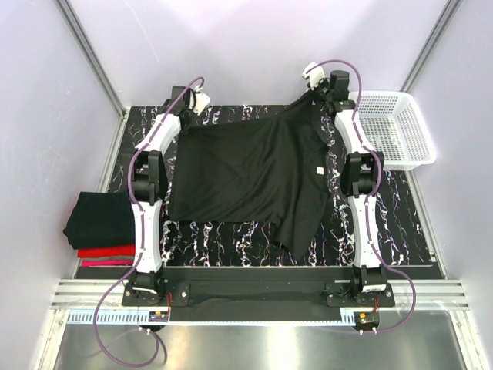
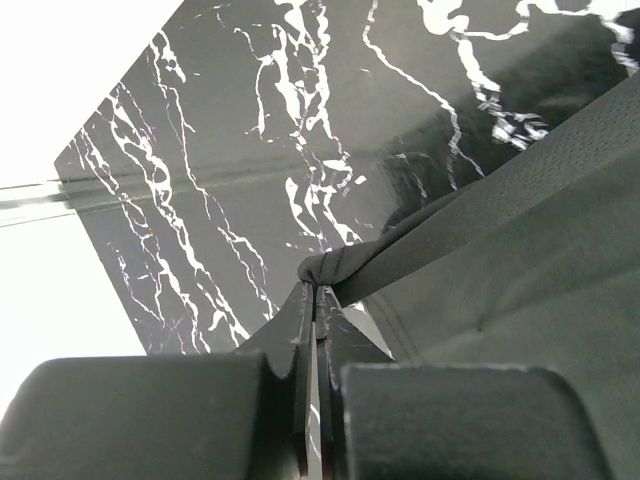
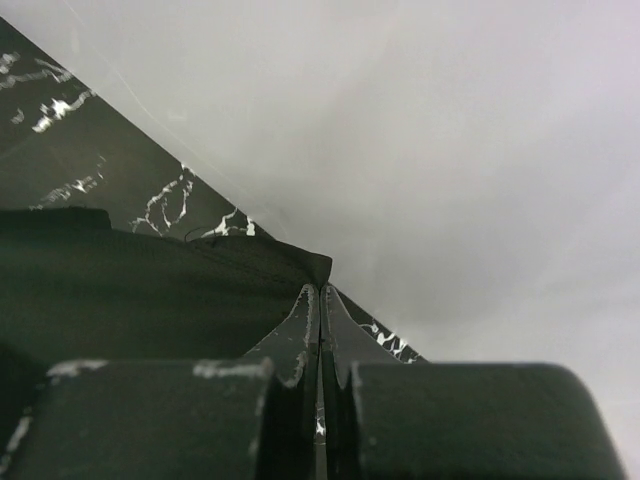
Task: Fold and stack the t-shirts
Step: Fold the tshirt
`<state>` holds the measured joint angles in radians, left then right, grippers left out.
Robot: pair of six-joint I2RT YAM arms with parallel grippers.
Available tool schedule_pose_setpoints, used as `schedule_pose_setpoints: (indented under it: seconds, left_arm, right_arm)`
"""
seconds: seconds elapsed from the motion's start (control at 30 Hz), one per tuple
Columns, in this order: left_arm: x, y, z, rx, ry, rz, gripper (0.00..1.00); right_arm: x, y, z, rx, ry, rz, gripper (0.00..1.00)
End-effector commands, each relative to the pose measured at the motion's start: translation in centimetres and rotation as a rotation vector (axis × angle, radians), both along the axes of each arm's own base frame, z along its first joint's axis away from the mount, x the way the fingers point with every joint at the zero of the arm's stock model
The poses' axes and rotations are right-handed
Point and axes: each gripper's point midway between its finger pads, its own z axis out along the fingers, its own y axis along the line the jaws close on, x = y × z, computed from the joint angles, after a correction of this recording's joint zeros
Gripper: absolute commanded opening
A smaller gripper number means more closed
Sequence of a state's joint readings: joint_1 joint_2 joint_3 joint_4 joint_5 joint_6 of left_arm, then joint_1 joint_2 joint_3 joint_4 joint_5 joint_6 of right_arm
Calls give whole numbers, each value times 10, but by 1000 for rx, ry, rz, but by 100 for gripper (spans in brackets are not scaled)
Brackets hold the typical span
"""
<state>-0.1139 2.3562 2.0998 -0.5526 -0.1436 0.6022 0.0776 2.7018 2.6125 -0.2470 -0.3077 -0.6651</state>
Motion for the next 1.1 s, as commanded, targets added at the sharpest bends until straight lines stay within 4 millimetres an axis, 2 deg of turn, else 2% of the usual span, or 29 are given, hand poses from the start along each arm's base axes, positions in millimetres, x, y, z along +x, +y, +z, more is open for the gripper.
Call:
schedule_pose_setpoints:
  seconds: [0.0, 0.03, 0.17, 0.33, 0.37, 0.4, 0.43, 0.47, 0.5, 0.53, 0.57, 0.6, 0.63, 0.67, 0.7, 0.73, 0.77, 0.8, 1.0, 1.07]
  left_arm:
    - [28, 19, 29, 43, -134, 69, 0]
    - [31, 20, 23, 49, -132, 72, 0]
    - [40, 22, 23, 56, -164, 90, 0]
    - [47, 13, 37, -1, -212, 69, 0]
    - [45, 9, 39, -18, -208, 56, 0]
    - [43, 2, 47, -50, -215, 26, 0]
    - [41, -2, 52, -70, -215, 12, 0]
    - [34, -6, 47, -85, -192, -2, 0]
    - [31, -11, 61, -105, -208, -22, 0]
    - [28, -14, 66, -124, -208, -28, 0]
    - [20, -17, 60, -136, -177, -42, 0]
    - [14, -21, 74, -155, -190, -56, 0]
    - [10, -20, 77, -156, -190, -55, 0]
    - [3, -26, 70, -173, -162, -77, 0]
    - [-2, -27, 82, -186, -176, -84, 0]
    - [-5, -29, 83, -189, -174, -85, 0]
    - [-9, -29, 85, -195, -170, -87, 0]
    - [-12, -30, 86, -198, -168, -90, 0]
    - [-24, -43, 91, -239, -141, -117, 0]
    - [-28, -48, 87, -248, -119, -131, 0]
  right_arm:
    - [16, 0, 31, -31, -142, -30, 0]
    - [19, -1, 22, -40, -144, -34, 0]
    - [24, -3, 10, -56, -151, -39, 0]
    - [20, -4, 11, -63, -134, -61, 0]
    - [19, -4, 12, -65, -130, -61, 0]
    - [15, -4, 28, -67, -147, -59, 0]
    - [12, -5, 21, -71, -124, -55, 0]
    - [9, -3, 26, -75, -124, -45, 0]
    - [5, -3, 45, -77, -146, -40, 0]
    - [1, -1, 41, -78, -129, -31, 0]
    - [-2, 0, 44, -79, -128, -27, 0]
    - [-6, 0, 60, -81, -141, -24, 0]
    - [-10, 1, 55, -88, -124, -17, 0]
    - [-13, 4, 56, -94, -119, -7, 0]
    - [-18, 4, 66, -105, -125, -2, 0]
    - [-22, 8, 60, -111, -108, 10, 0]
    - [-25, 9, 61, -119, -101, 18, 0]
    - [-30, 10, 69, -118, -104, 21, 0]
    - [-55, 19, 66, -104, -16, 58, 0]
    - [-66, 21, 52, -105, 29, 72, 0]
